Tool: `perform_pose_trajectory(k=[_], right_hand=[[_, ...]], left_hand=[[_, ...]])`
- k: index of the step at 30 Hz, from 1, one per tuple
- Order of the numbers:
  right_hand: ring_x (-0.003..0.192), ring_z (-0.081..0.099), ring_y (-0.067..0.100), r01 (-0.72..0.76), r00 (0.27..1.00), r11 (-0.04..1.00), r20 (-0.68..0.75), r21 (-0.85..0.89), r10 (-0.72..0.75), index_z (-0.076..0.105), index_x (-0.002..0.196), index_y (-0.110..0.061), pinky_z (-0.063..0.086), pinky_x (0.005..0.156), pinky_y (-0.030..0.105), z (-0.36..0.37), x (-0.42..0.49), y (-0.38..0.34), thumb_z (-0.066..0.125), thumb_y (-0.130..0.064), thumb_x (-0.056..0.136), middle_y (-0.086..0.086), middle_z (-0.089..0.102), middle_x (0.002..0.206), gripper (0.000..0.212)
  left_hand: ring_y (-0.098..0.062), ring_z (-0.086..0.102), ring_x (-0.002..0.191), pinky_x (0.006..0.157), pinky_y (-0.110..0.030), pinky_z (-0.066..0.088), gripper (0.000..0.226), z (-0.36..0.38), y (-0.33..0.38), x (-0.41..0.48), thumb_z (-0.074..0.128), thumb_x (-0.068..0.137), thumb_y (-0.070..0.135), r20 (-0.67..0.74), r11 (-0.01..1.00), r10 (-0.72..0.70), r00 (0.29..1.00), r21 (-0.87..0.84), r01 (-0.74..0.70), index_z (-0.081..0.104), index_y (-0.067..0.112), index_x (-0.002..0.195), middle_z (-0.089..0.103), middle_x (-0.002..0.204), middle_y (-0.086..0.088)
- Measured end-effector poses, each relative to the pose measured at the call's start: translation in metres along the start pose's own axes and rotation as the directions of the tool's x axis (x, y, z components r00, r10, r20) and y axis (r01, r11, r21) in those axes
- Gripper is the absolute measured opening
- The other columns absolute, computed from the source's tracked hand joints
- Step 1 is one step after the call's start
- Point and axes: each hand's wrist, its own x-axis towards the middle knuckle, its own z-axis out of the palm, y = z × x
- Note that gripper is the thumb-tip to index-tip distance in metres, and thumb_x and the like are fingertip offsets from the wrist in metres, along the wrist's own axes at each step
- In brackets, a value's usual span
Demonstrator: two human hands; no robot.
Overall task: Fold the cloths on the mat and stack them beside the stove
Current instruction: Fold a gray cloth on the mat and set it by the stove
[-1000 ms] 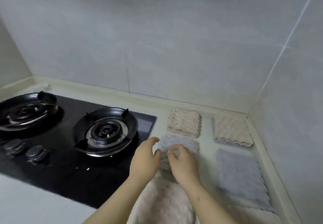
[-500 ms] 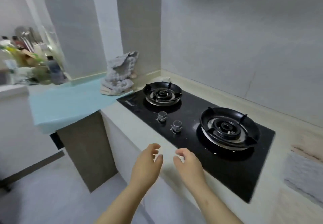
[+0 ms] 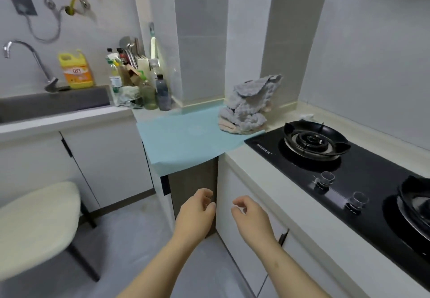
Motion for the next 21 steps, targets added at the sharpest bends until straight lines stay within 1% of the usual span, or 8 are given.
perform_pose_trajectory(k=[3, 6, 8, 11, 14, 16, 18, 21], right_hand=[[0.102, 0.046, 0.006, 0.013, 0.999, 1.0, 0.033, -0.017, -0.013, 0.055, 0.118, -0.022, 0.036, 0.083, 0.019, 0.019, 0.026, -0.016, 0.045, -0.023, 0.096, -0.005, 0.055, 0.122, 0.025], [0.102, 0.048, 0.008, 0.021, 0.998, 1.0, 0.068, -0.014, -0.02, 0.055, 0.117, -0.021, 0.037, 0.08, 0.019, 0.038, 0.059, -0.032, 0.045, -0.024, 0.096, -0.004, 0.056, 0.12, 0.023], [0.102, 0.049, 0.008, 0.034, 0.996, 0.999, 0.084, 0.0, -0.034, 0.055, 0.117, -0.022, 0.037, 0.081, 0.018, 0.047, 0.085, -0.039, 0.046, -0.024, 0.096, -0.005, 0.055, 0.12, 0.023], [0.102, 0.049, 0.006, 0.041, 0.995, 0.999, 0.089, 0.028, -0.044, 0.054, 0.119, -0.022, 0.038, 0.083, 0.018, 0.056, 0.134, -0.048, 0.046, -0.024, 0.095, -0.007, 0.055, 0.121, 0.025], [0.102, 0.05, 0.008, 0.031, 0.998, 0.999, 0.059, 0.043, -0.034, 0.054, 0.118, -0.021, 0.039, 0.082, 0.019, 0.057, 0.192, -0.054, 0.046, -0.022, 0.096, -0.005, 0.056, 0.122, 0.024], [0.106, 0.05, 0.01, 0.031, 0.999, 0.999, 0.031, 0.032, -0.032, 0.054, 0.118, -0.022, 0.042, 0.087, 0.021, 0.055, 0.232, -0.058, 0.046, -0.022, 0.096, -0.004, 0.055, 0.124, 0.023], [0.104, 0.049, 0.009, 0.029, 1.0, 0.999, 0.005, 0.026, -0.029, 0.055, 0.117, -0.021, 0.042, 0.091, 0.024, 0.048, 0.27, -0.062, 0.047, -0.023, 0.095, -0.004, 0.055, 0.124, 0.023], [0.102, 0.046, 0.007, 0.029, 0.999, 0.999, -0.037, 0.039, -0.028, 0.055, 0.117, -0.02, 0.038, 0.087, 0.022, 0.034, 0.32, -0.072, 0.047, -0.021, 0.094, -0.005, 0.055, 0.124, 0.024]], left_hand=[[-0.009, 0.055, 0.097, 0.086, -0.025, 0.046, 0.03, -0.017, -0.013, 0.021, 0.047, 0.093, 0.022, -0.018, 0.999, -0.022, 1.0, -0.027, 0.021, 0.051, 0.026, 0.123, 0.061, 0.114, 0.005], [-0.008, 0.054, 0.096, 0.082, -0.022, 0.046, 0.03, -0.03, -0.023, 0.053, 0.046, 0.094, 0.023, -0.041, 0.999, -0.026, 0.999, -0.035, 0.024, 0.051, 0.027, 0.123, 0.06, 0.109, 0.009], [-0.006, 0.054, 0.093, 0.078, -0.02, 0.043, 0.029, -0.036, -0.026, 0.081, 0.045, 0.094, 0.023, -0.052, 1.0, -0.022, 0.998, -0.021, 0.021, 0.051, 0.027, 0.122, 0.057, 0.104, 0.012], [-0.006, 0.054, 0.092, 0.077, -0.021, 0.045, 0.028, -0.04, -0.024, 0.131, 0.044, 0.095, 0.023, -0.059, 1.0, -0.003, 0.998, 0.007, 0.003, 0.05, 0.026, 0.122, 0.056, 0.104, 0.011], [-0.007, 0.055, 0.094, 0.079, -0.024, 0.049, 0.027, -0.039, -0.018, 0.187, 0.044, 0.095, 0.023, -0.051, 1.0, 0.005, 0.999, -0.005, -0.006, 0.049, 0.027, 0.121, 0.056, 0.107, 0.009], [-0.008, 0.056, 0.095, 0.081, -0.025, 0.049, 0.027, -0.035, -0.011, 0.227, 0.045, 0.095, 0.024, -0.041, 1.0, 0.018, 0.999, 0.006, -0.018, 0.05, 0.027, 0.122, 0.057, 0.109, 0.008], [-0.009, 0.057, 0.097, 0.082, -0.024, 0.047, 0.027, -0.032, 0.0, 0.265, 0.045, 0.095, 0.024, -0.033, 1.0, 0.028, 0.999, 0.004, -0.028, 0.05, 0.026, 0.122, 0.059, 0.112, 0.006], [-0.009, 0.057, 0.096, 0.081, -0.023, 0.047, 0.028, -0.026, 0.017, 0.314, 0.046, 0.095, 0.024, -0.021, 0.998, 0.051, 0.998, -0.029, -0.052, 0.051, 0.026, 0.122, 0.059, 0.113, 0.005]])
